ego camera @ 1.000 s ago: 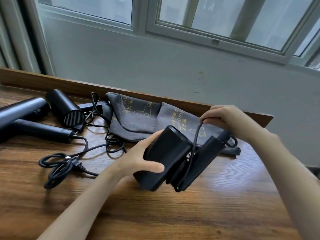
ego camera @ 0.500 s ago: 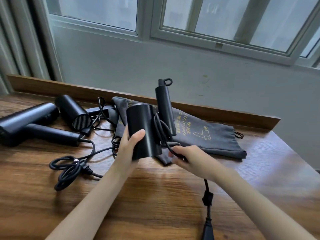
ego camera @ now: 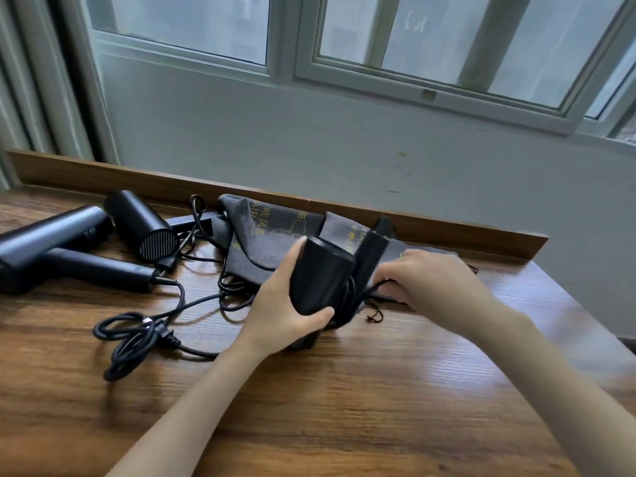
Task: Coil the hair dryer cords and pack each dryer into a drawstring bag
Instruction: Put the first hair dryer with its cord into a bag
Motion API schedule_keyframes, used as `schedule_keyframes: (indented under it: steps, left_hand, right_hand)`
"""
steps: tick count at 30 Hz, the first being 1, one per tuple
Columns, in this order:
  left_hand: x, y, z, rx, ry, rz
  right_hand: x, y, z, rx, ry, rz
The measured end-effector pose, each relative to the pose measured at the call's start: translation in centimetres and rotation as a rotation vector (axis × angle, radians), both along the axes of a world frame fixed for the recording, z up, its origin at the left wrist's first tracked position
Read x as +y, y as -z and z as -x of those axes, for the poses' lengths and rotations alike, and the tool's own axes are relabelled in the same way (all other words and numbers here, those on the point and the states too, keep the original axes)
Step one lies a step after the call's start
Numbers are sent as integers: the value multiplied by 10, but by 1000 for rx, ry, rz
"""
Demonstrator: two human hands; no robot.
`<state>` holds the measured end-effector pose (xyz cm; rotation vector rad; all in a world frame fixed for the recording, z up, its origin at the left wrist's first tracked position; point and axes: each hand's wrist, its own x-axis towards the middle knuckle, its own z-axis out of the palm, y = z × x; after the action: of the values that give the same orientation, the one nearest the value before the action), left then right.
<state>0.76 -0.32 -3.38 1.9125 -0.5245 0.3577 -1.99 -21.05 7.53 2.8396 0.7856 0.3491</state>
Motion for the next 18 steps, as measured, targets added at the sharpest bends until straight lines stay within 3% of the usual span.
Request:
schedule_keyframes:
  steps: [5, 12, 15, 18]
  left_hand:
    - [1, 0, 1, 15, 159, -131]
    - [7, -7, 0, 264, 435, -6]
    - [11, -9, 2, 333, 545, 35]
    - [11, -9, 3, 379, 585, 94]
  right_hand:
    - [-16, -9, -12, -159, -56, 207]
    - [-29, -22, -31, -20, -159, 235]
    - [-25, -21, -42, 294, -117, 75]
    - [-32, -18, -53, 771, -104, -311]
